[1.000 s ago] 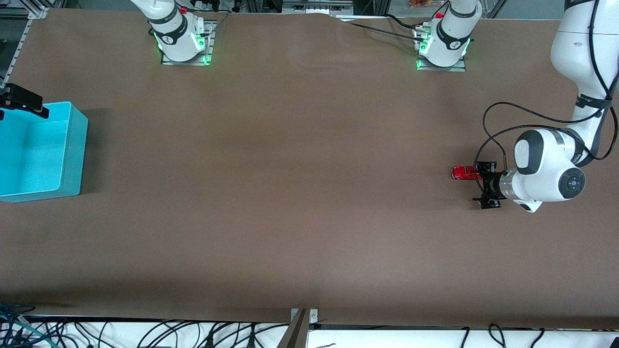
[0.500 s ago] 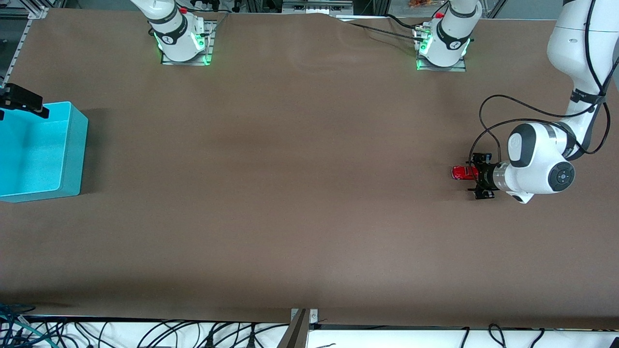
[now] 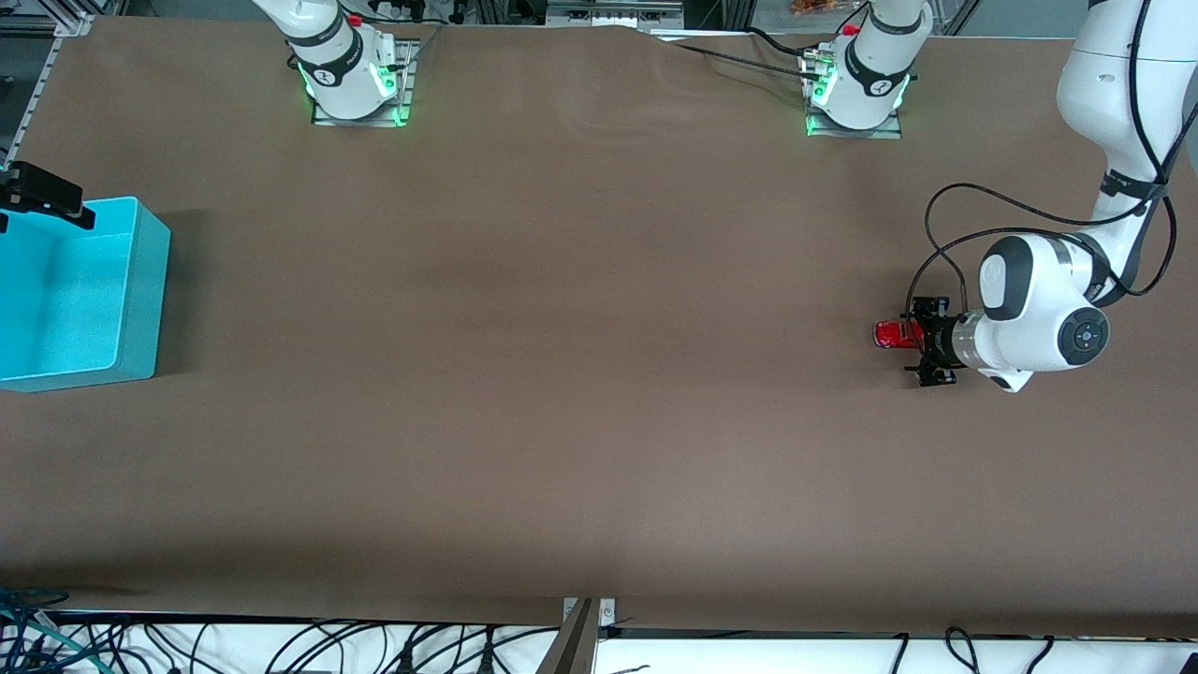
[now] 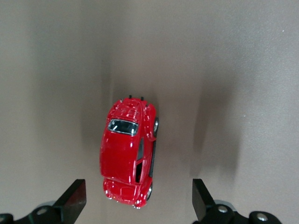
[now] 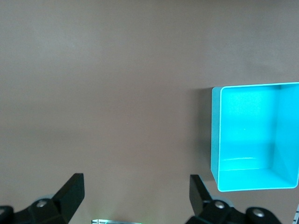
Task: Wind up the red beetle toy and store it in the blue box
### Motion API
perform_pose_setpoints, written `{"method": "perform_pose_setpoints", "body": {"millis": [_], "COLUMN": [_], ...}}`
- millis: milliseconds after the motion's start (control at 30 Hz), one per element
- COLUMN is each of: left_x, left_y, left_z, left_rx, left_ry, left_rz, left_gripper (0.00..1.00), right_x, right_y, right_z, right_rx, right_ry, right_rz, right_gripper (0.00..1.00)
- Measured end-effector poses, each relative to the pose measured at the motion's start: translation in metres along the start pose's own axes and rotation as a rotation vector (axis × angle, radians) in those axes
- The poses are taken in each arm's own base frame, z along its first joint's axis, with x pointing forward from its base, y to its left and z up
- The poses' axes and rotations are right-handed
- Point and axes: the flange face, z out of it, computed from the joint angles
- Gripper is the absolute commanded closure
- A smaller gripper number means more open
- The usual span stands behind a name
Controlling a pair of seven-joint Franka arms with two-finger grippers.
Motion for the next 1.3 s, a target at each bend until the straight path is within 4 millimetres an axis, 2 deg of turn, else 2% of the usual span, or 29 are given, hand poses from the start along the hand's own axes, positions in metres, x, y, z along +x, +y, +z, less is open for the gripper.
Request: {"method": "perform_pose_setpoints", "body": {"millis": [267,433,533,567,967,1100,1300], "left_x": [0.001,0.001,0.001,0.001,-0.003,-0.022,-0.067], "left_y": [-0.004,-0.004,-0.004,-0.004,0.000,0.004,0.006], "left_z": [0.006,0.008,0.005,0.004,-0.002,-0.008,-0.015], "left_rx": [0.012,0.015,0.012,0.010,-0.014,-0.029,-0.048], "left_ry": [0.001,0.001,0.001,0.002,0.001,0.007,0.010], "left_rz": [-0.001,-0.002,-0.002,-0.002,0.004,0.004,0.019], "left_gripper": [0.35,0.78,0.98,1.00,1.00,1.00,1.00], "right_x": [0.000,0.000,0.000,0.000,0.000,0.000,0.000], "right_y": [0.000,0.000,0.000,0.000,0.000,0.000,0.000], "right_z": [0.000,0.000,0.000,0.000,0.000,0.000,0.000], "right_rx": [0.000,0.000,0.000,0.000,0.000,0.000,0.000], "right_ry": [0.000,0.000,0.000,0.000,0.000,0.000,0.000], "right_rz": [0.000,0.000,0.000,0.000,0.000,0.000,0.000], "right_gripper": [0.00,0.00,0.00,0.00,0.00,0.00,0.00]}}
